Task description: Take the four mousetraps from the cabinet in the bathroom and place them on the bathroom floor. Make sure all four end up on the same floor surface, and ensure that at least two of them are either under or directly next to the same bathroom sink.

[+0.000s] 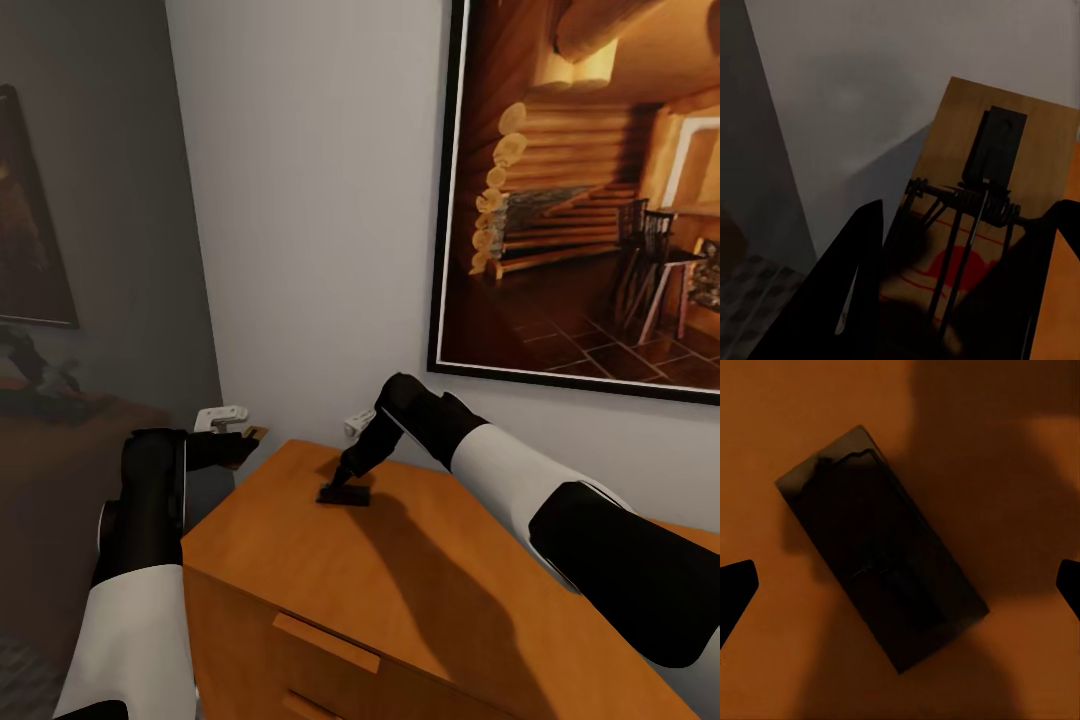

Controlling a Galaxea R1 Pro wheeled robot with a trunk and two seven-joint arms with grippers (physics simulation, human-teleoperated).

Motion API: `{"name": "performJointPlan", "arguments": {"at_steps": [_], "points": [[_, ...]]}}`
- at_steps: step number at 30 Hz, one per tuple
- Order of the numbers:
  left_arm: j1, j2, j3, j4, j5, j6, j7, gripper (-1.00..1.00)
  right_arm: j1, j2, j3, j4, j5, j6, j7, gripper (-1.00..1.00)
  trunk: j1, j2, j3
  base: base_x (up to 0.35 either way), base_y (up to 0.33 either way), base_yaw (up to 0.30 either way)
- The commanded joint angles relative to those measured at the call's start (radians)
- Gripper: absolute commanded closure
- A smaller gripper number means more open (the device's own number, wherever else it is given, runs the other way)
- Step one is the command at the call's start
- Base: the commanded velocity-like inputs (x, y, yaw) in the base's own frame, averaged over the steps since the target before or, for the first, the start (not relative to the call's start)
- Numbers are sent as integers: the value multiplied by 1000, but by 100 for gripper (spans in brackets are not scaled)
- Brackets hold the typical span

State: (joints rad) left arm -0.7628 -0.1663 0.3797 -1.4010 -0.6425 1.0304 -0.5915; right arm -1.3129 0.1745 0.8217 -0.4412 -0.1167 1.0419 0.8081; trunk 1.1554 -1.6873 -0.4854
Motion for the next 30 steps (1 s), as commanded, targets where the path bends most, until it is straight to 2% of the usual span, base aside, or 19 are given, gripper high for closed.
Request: {"name": "performJointPlan", "arguments": {"at_steps": [1,30], "points": [[-1,-1,2,-1,-11,2,-10,100,-2,0,5,2,-10,5,-4,-100,0,-1,-1,0,0,0],[-1,-1,2,-1,-12,2,-10,100,-2,0,7,4,-8,5,-4,-100,0,-1,-1,0,0,0]]}}
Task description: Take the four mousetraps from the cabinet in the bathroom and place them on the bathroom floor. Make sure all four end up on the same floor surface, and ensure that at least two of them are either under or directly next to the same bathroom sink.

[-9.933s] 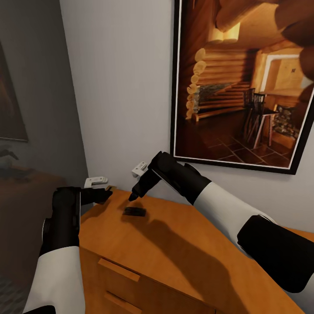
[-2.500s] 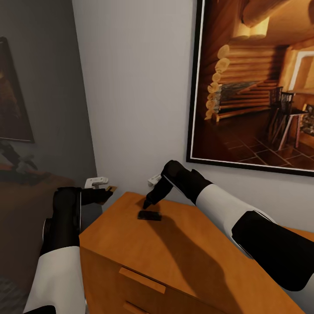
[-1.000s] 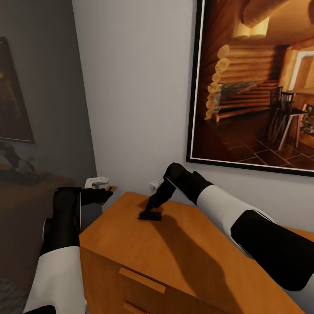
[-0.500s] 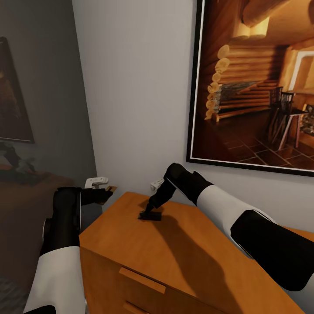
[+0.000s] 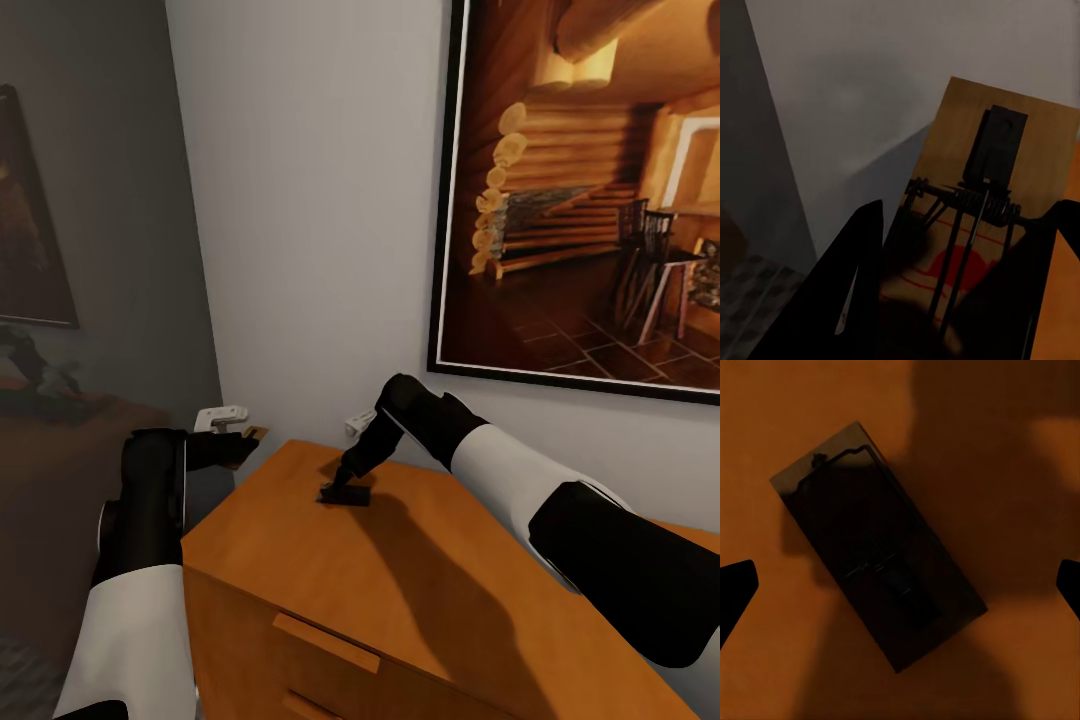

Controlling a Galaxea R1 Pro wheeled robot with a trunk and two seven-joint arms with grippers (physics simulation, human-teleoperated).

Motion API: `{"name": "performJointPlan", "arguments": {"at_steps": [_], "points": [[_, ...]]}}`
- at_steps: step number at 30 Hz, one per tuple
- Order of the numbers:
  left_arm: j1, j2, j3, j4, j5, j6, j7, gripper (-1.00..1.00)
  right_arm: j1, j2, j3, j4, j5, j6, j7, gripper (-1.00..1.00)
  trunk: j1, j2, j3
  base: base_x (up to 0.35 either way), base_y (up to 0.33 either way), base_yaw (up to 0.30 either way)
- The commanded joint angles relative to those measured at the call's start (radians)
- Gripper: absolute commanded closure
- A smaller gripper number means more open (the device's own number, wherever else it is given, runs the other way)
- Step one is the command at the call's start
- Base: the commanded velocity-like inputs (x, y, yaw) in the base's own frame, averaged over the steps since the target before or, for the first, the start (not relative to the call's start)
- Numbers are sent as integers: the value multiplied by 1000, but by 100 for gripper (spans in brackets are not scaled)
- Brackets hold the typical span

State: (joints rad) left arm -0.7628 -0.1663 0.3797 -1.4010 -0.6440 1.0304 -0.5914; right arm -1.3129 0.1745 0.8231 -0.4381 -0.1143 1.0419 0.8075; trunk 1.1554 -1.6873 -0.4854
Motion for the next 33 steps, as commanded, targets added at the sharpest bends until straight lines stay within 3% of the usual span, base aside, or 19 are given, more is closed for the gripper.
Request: {"name": "performJointPlan", "arguments": {"at_steps": [1,33], "points": [[-1,-1,2,-1,-11,2,-10,100,-2,0,5,0,-10,5,-4,-100,0,-1,-1,0,0,0],[-1,-1,2,-1,-11,2,-13,100,-2,0,5,-13,-10,5,-4,-100,0,-1,-1,48,0,0]]}}
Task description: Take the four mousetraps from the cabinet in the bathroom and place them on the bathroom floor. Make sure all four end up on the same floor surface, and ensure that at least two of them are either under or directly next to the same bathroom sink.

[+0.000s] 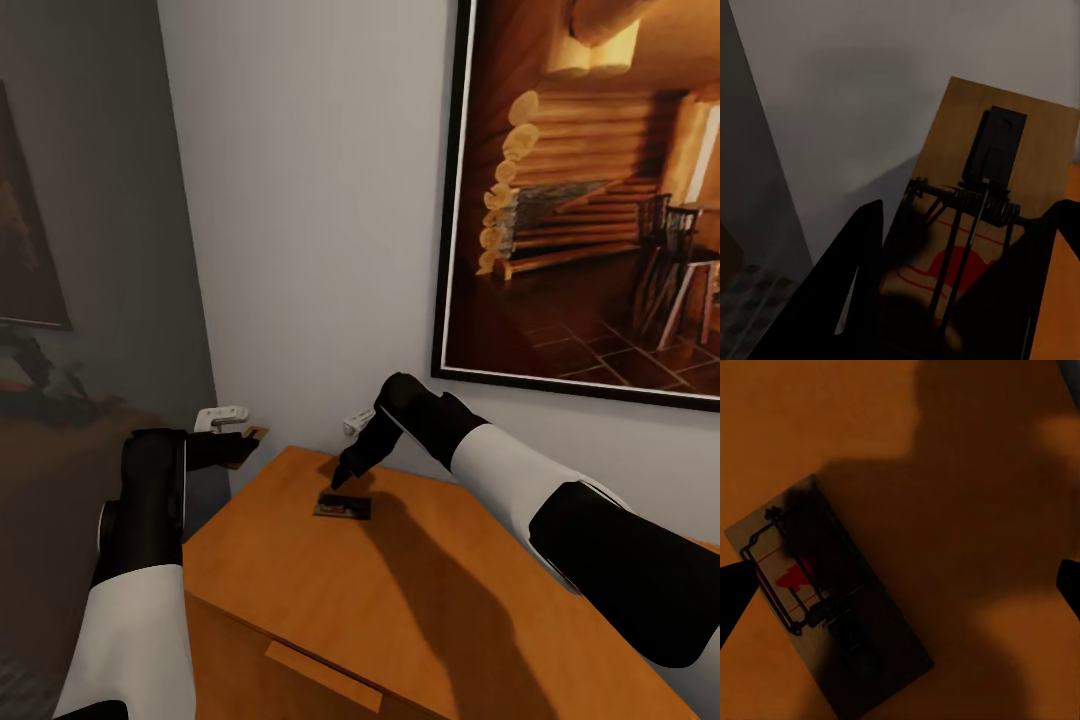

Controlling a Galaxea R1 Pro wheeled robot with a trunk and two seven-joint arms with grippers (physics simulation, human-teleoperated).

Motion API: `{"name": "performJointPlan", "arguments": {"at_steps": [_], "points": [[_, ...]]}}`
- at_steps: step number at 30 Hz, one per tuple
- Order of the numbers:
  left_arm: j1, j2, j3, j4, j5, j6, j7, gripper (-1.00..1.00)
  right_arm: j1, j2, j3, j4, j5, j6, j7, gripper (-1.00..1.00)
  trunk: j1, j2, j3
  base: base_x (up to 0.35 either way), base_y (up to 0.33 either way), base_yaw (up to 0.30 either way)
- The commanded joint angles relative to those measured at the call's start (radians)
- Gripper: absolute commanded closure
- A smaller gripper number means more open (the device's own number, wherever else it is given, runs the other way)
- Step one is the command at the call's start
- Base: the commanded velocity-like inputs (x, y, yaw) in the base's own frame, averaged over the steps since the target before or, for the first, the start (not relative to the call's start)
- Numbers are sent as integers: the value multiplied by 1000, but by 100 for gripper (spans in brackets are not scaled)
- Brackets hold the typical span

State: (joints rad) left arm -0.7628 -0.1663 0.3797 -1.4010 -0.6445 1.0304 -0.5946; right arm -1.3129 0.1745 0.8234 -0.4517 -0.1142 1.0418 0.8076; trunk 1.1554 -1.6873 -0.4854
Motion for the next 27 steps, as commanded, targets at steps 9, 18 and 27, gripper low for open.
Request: {"name": "performJointPlan", "arguments": {"at_steps": [9,18,27], "points": [[-1,-1,2,-1,-10,2,-10,100,-2,0,5,1,-10,5,-4,-100,0,-1,-1,1,0,0],[-1,-1,2,-1,-9,2,-10,100,-2,0,5,1,-17,5,-1,-100,0,-1,-1,0,0,0],[-1,-1,2,-1,-9,2,-9,100,-2,0,5,-2,-23,5,9,-100,0,-1,-1,0,0,0]]}}
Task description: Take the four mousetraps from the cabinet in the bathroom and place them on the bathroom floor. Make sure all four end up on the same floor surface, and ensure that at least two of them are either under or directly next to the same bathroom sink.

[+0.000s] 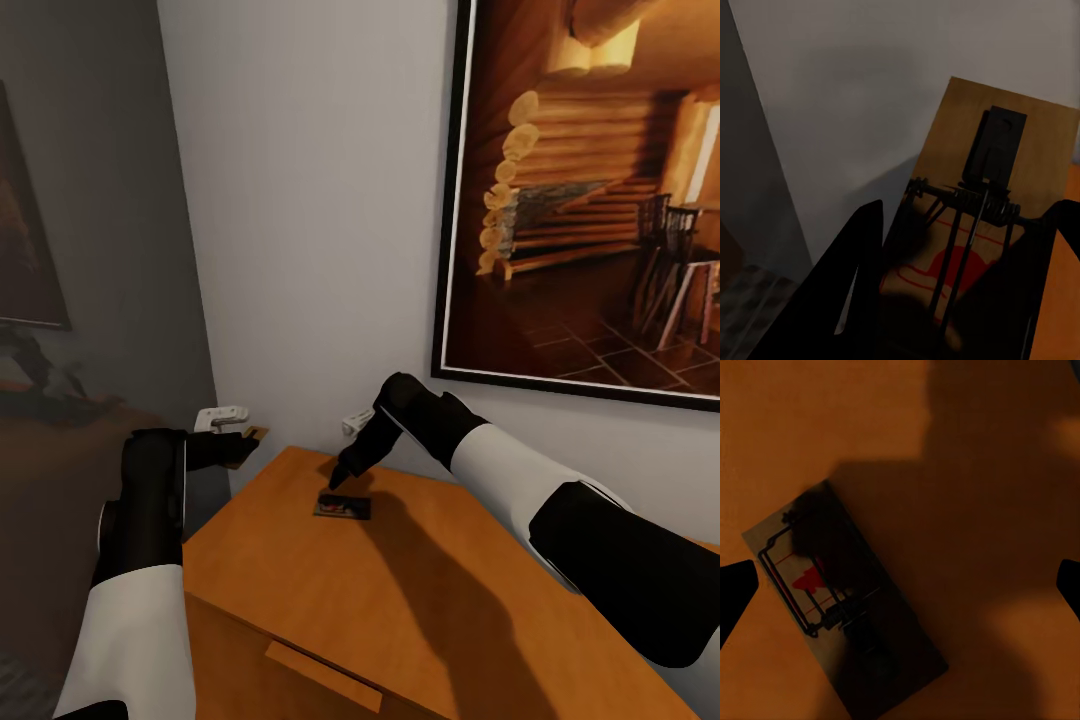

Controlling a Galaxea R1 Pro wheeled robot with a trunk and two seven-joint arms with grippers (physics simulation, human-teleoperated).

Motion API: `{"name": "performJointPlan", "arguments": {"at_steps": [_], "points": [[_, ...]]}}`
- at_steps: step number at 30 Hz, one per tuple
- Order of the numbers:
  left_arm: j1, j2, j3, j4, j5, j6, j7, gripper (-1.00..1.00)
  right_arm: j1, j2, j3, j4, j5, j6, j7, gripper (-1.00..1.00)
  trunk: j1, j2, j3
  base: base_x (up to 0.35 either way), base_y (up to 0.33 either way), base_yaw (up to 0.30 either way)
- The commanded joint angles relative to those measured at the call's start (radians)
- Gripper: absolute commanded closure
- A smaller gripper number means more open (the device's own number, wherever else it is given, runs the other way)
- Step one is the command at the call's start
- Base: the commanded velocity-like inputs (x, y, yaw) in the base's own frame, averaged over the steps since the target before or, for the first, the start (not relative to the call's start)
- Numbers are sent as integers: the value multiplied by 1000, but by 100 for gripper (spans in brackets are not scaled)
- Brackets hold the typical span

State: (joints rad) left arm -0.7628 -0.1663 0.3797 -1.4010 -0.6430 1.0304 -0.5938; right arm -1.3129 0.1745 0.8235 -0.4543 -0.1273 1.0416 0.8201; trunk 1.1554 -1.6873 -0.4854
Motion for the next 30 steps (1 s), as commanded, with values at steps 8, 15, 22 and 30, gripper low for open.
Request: {"name": "performJointPlan", "arguments": {"at_steps": [8,15,22,30], "points": [[-1,-1,2,-1,-10,2,-10,100,-2,0,4,0,-8,6,-5,-100,0,-1,-1,0,0,0],[-1,-1,2,-1,-10,2,-9,100,-2,0,5,0,-8,6,-9,-100,0,-1,-1,0,0,0],[-1,-1,2,-1,-10,2,-9,100,-2,0,4,0,-7,6,-13,-100,0,-1,-1,0,0,0],[-1,-1,2,-1,-11,2,-9,100,-2,0,5,-1,-7,6,-15,-100,0,-1,-1,0,0,0]]}}
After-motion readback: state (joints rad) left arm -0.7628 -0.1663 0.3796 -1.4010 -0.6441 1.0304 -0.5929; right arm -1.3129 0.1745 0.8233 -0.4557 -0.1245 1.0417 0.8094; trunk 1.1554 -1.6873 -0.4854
